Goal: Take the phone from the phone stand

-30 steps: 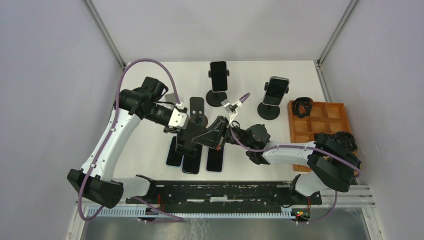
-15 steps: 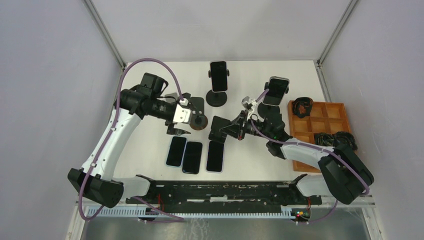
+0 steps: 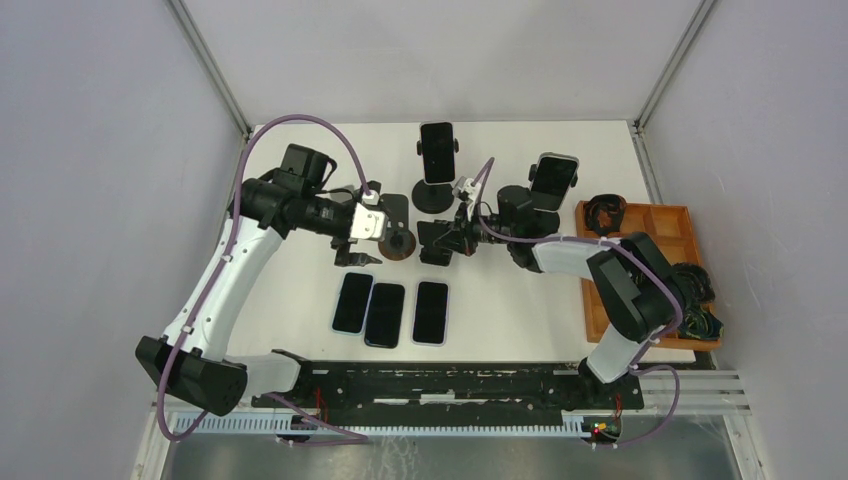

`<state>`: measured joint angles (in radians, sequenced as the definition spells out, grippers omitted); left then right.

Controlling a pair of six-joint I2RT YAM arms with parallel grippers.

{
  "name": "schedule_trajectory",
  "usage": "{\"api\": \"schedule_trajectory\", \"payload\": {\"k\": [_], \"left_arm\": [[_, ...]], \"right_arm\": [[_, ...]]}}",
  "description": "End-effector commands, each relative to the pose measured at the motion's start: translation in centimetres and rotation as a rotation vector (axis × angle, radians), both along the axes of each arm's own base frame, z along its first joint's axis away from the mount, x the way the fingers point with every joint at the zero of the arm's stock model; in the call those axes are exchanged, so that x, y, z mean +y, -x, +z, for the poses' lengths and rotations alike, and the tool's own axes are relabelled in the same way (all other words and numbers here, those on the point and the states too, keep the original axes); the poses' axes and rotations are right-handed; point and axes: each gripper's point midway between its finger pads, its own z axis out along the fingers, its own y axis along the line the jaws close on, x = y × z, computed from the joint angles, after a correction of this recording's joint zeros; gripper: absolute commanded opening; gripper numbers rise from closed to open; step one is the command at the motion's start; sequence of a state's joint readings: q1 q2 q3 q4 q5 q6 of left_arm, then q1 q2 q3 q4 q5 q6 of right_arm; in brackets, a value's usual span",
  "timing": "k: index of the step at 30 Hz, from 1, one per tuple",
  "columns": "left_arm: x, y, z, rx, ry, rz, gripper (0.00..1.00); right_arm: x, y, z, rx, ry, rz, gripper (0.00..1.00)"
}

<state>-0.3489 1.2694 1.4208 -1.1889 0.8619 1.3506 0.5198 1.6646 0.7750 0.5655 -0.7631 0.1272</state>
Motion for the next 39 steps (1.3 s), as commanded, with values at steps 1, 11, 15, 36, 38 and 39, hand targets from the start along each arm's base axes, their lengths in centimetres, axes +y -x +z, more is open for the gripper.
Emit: {"api": "schedule_trajectory", "payload": {"k": [1, 11, 15, 36, 38, 39], "left_arm": [[0.0, -0.2, 0.9, -0.016, 0.017, 0.027, 1.0], [-0.3, -1.0, 1.0, 0.048, 0.038, 0.09, 1.0], [-0.9, -3.2, 2.0, 0.103, 0.084, 0.223, 1.0], [-0.5, -15.6, 5.9, 0.14, 0.284, 0.789, 1.0], [-1.4, -17.0, 5.7, 0.203, 0.305, 0.804, 1.0], [-1.8, -17.8, 5.5, 0.231, 0.311, 0.803, 1.0]], "right_arm": [[0.3, -1.4, -0.3, -0.09, 0.044, 0.089, 0.09], [-1.7, -3.2, -4.1, -0.089, 0.215, 0.063, 0.41], [-2.9, -4.6, -2.8, -0.154, 0.259, -0.037, 0.47], [-5.6, -2.7, 12.4, -0.263, 0.02, -0.31, 0.98], [-5.0, -1.8, 14.5, -0.215, -0.044, -0.279, 0.98], [-4.5, -1.3, 15.6, -0.198, -0.075, -0.249, 0.98]]}}
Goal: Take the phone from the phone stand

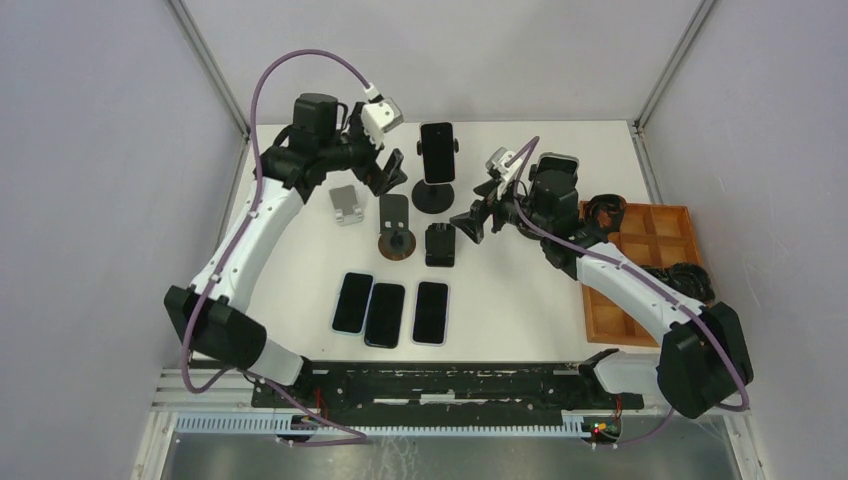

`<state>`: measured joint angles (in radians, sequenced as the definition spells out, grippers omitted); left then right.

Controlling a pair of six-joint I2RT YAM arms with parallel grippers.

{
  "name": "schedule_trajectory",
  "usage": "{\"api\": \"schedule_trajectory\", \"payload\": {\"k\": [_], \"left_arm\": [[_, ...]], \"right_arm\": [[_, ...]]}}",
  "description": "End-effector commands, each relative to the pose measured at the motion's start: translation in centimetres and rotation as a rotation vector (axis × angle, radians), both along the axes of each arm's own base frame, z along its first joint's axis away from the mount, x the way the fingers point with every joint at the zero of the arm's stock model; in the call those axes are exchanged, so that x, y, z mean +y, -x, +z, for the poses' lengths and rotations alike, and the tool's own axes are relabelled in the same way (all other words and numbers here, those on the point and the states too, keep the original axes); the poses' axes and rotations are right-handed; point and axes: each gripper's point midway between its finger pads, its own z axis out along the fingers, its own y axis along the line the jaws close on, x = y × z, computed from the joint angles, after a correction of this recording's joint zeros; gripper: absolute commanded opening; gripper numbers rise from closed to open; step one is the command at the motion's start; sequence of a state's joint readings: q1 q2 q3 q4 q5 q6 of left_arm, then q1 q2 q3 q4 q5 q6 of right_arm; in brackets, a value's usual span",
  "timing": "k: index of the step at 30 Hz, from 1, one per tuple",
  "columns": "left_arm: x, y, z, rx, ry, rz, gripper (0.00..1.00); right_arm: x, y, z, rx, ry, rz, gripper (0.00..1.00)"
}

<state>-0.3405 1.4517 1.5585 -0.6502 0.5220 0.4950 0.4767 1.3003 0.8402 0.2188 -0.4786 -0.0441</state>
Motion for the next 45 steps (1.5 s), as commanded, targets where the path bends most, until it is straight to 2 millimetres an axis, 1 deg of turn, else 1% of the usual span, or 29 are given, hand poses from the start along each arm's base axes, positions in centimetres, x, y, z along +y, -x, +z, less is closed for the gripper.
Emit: {"api": "schedule_trajectory", "payload": {"k": [1, 4, 6, 7, 8, 9, 12, 18, 20, 24, 26, 28, 29, 30, 31, 33, 34, 36, 37, 41, 45], "left_arm": [[-1.5, -4.9, 2.0, 0.06, 0.151, 0.112, 1.0], [-2.4, -7.4, 1.5, 0.113, 0.205, 0.116, 1.0], [-3.0, -8.7, 0.7, 0.158, 0.231, 0.095, 1.0], [-3.5, -9.5, -0.3, 0.183, 0.232, 0.084, 0.99], [-3.7, -9.9, -0.5, 0.189, 0.236, 0.075, 0.99], [-4.1, -10.6, -1.6, 0.216, 0.234, 0.072, 0.97], [-4.9, -11.9, -3.1, 0.266, 0.257, 0.05, 0.92], [-6.1, -12.5, -5.5, 0.38, 0.335, -0.008, 0.78], [-6.5, -12.6, -6.0, 0.404, 0.352, -0.024, 0.73], [-7.2, -13.0, -6.4, 0.451, 0.407, -0.078, 0.62], [-7.7, -12.8, -6.5, 0.495, 0.441, -0.102, 0.57], [-8.0, -12.8, -6.5, 0.507, 0.457, -0.128, 0.54], [-8.1, -12.8, -6.6, 0.506, 0.461, -0.132, 0.51], [-8.1, -12.9, -6.6, 0.505, 0.462, -0.137, 0.46], [-8.2, -12.8, -6.6, 0.506, 0.464, -0.146, 0.41], [-8.2, -12.6, -6.2, 0.505, 0.47, -0.166, 0.29], [-8.2, -12.5, -5.9, 0.502, 0.474, -0.177, 0.22], [-8.2, -11.9, -4.8, 0.48, 0.478, -0.216, 0.06], [-8.1, -11.6, -4.3, 0.461, 0.473, -0.234, 0.03], [-7.7, -10.6, -0.9, 0.34, 0.453, -0.28, 0.02], [-7.4, -9.3, 3.1, 0.221, 0.444, -0.321, 0.02]], "right_arm": [[1.7, 1.8, 6.9, 0.052, -0.199, 0.074, 0.98], [2.0, 2.2, 8.3, 0.093, -0.235, 0.082, 0.98], [2.3, 2.6, 9.1, 0.106, -0.267, 0.101, 0.98], [2.5, 2.8, 9.4, 0.112, -0.28, 0.115, 0.98], [2.6, 3.0, 9.8, 0.113, -0.29, 0.13, 0.98], [2.6, 3.1, 10.2, 0.112, -0.299, 0.131, 0.98], [2.0, 3.3, 10.6, 0.086, -0.293, 0.107, 0.98], [1.4, 4.2, 10.8, 0.068, -0.288, 0.101, 0.98], [1.2, 4.5, 11.0, 0.066, -0.292, 0.102, 0.98], [0.9, 5.1, 11.2, 0.056, -0.298, 0.103, 0.98], [0.8, 5.2, 11.1, 0.056, -0.295, 0.102, 0.98], [0.6, 4.9, 10.8, 0.056, -0.281, 0.078, 0.98], [0.5, 4.6, 10.6, 0.058, -0.269, 0.064, 0.98], [0.4, 4.5, 10.5, 0.058, -0.261, 0.055, 0.98], [0.3, 4.3, 10.4, 0.057, -0.258, 0.05, 0.98], [0.4, 4.1, 10.5, 0.052, -0.256, 0.045, 0.98], [0.4, 3.9, 10.5, 0.052, -0.257, 0.04, 0.98], [0.5, 3.6, 10.4, 0.056, -0.256, 0.038, 0.98], [0.5, 3.3, 10.2, 0.064, -0.251, 0.03, 0.98], [0.1, 1.7, 8.7, 0.098, -0.194, -0.041, 0.95], [0.0, 1.3, 8.5, 0.094, -0.192, -0.055, 0.95]]}}
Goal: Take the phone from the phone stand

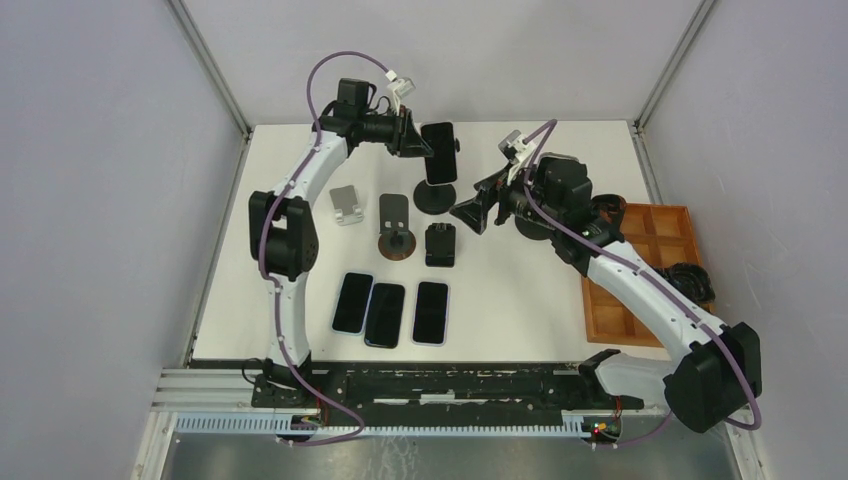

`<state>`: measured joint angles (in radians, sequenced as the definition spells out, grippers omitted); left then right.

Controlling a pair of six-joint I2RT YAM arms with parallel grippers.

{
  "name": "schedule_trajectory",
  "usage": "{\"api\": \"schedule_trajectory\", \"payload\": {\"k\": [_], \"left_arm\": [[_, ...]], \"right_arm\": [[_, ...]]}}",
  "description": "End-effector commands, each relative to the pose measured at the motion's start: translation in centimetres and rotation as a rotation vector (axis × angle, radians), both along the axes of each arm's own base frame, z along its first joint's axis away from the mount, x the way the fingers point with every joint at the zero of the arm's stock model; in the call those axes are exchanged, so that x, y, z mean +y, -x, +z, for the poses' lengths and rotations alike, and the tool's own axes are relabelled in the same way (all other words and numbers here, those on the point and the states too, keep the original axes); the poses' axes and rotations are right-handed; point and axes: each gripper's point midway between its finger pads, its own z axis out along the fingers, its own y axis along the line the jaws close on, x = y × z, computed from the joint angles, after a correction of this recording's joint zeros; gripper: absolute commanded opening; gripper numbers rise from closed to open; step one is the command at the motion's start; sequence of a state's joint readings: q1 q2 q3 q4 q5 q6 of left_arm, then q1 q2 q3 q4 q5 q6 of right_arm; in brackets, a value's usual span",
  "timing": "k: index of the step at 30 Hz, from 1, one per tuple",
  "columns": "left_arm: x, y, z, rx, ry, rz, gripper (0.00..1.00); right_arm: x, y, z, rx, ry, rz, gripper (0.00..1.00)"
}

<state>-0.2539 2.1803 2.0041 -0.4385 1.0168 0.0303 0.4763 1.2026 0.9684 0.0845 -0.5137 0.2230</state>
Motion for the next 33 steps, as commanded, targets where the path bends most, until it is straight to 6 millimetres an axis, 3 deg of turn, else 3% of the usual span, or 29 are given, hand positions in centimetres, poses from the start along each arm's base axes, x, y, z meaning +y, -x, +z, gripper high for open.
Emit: {"api": "schedule_trajectory", "payload": {"k": [1, 8, 16, 25, 29, 33], "left_arm": [[0.3, 3.1, 13.5, -0.367, 0.104, -0.102, 0.02], [1.4, 7.4, 20.2, -0.547, 0.123, -0.117, 0.02], [3.0, 13.3, 23.4, -0.624, 0.097, -0.145, 0.02], [4.7, 21.2, 23.5, -0.622, 0.07, -0.173, 0.02], [5.1, 24.2, 22.2, -0.569, 0.044, -0.19, 0.02], [4.9, 27.1, 19.7, -0.492, 0.016, -0.224, 0.02]], "right_arm": [[-0.5, -1.0, 1.7, -0.048, 0.001, -0.048, 0.95], [-0.4, -0.6, 4.4, -0.119, -0.034, -0.024, 0.95], [0.0, 2.1, 8.9, -0.241, -0.125, 0.076, 0.98], [0.6, 7.6, 13.3, -0.285, -0.272, 0.281, 0.98], [0.1, 10.9, 15.3, -0.35, -0.362, 0.371, 0.98], [0.2, 11.3, 15.7, -0.33, -0.375, 0.39, 0.98]]}}
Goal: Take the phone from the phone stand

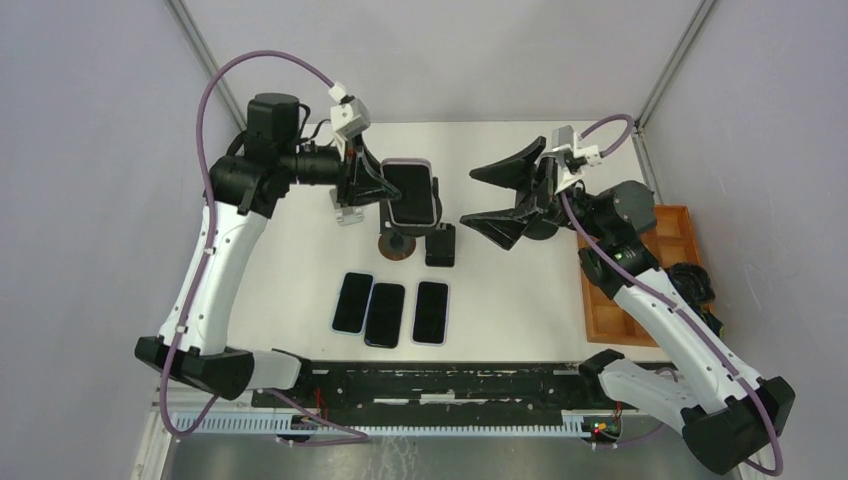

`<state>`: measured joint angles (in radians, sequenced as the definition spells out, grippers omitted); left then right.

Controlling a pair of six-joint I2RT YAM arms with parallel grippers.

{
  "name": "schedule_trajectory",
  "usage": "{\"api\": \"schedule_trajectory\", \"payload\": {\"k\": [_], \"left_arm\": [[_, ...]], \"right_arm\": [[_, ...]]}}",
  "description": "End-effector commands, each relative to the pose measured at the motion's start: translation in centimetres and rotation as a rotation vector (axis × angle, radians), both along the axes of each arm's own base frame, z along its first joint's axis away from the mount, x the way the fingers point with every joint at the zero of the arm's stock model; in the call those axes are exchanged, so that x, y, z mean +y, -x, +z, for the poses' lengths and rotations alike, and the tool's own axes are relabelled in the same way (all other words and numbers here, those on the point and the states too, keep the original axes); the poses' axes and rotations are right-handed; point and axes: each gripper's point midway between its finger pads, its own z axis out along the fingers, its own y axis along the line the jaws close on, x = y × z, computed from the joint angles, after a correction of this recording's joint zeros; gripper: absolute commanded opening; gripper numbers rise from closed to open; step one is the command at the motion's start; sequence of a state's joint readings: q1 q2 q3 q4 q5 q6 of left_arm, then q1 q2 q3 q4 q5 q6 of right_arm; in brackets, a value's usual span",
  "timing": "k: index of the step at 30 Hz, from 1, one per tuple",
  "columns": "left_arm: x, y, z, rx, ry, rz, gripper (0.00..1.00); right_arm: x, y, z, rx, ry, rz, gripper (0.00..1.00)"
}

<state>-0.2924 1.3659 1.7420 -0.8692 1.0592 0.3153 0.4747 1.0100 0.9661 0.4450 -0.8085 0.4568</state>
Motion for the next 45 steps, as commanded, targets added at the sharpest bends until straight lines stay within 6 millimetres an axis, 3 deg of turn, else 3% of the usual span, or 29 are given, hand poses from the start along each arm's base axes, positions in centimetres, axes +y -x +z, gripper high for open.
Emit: {"api": "schedule_trajectory", "payload": {"k": [1, 6, 10, 18, 24, 31, 39, 40, 42, 44, 45], "left_arm": [[-0.3, 4.4, 0.2, -0.092, -0.009, -0.082, 0.02], [-0.4, 5.9, -2.3, -0.013, -0.072, -0.113, 0.02], [-0.3, 6.5, -3.5, 0.017, -0.127, -0.148, 0.02], [0.4, 7.5, -5.8, 0.044, -0.206, -0.17, 0.02], [0.5, 7.8, -5.9, 0.052, -0.214, -0.178, 0.02], [1.1, 8.8, -7.3, 0.073, -0.258, -0.214, 0.02], [0.9, 9.2, -7.5, 0.087, -0.245, -0.247, 0.04], [0.8, 9.3, -7.3, 0.094, -0.237, -0.253, 0.1], [0.6, 9.6, -7.1, 0.112, -0.217, -0.265, 0.45], [0.5, 10.3, -6.8, 0.114, -0.187, -0.289, 0.86], [0.3, 10.7, -6.4, 0.102, -0.161, -0.303, 0.96]], "right_arm": [[0.2, 2.0, 2.1, -0.03, -0.055, 0.088, 0.98], [2.8, 2.3, 0.9, 0.011, -0.014, 0.131, 0.98], [5.6, 3.0, -1.1, 0.057, 0.066, 0.177, 0.97], [8.1, 3.4, -3.8, 0.146, 0.14, 0.235, 0.81], [9.8, 4.4, -6.0, 0.207, 0.205, 0.316, 0.56], [10.1, 4.8, -7.2, 0.302, 0.218, 0.328, 0.0], [9.3, 7.2, -6.1, 0.454, 0.107, 0.337, 0.0], [9.1, 7.7, -5.8, 0.49, 0.085, 0.342, 0.0], [8.5, 8.2, -5.0, 0.542, 0.052, 0.337, 0.0], [7.8, 8.7, -4.0, 0.579, 0.02, 0.318, 0.0], [7.4, 8.7, -3.5, 0.591, -0.002, 0.308, 0.0]]}}
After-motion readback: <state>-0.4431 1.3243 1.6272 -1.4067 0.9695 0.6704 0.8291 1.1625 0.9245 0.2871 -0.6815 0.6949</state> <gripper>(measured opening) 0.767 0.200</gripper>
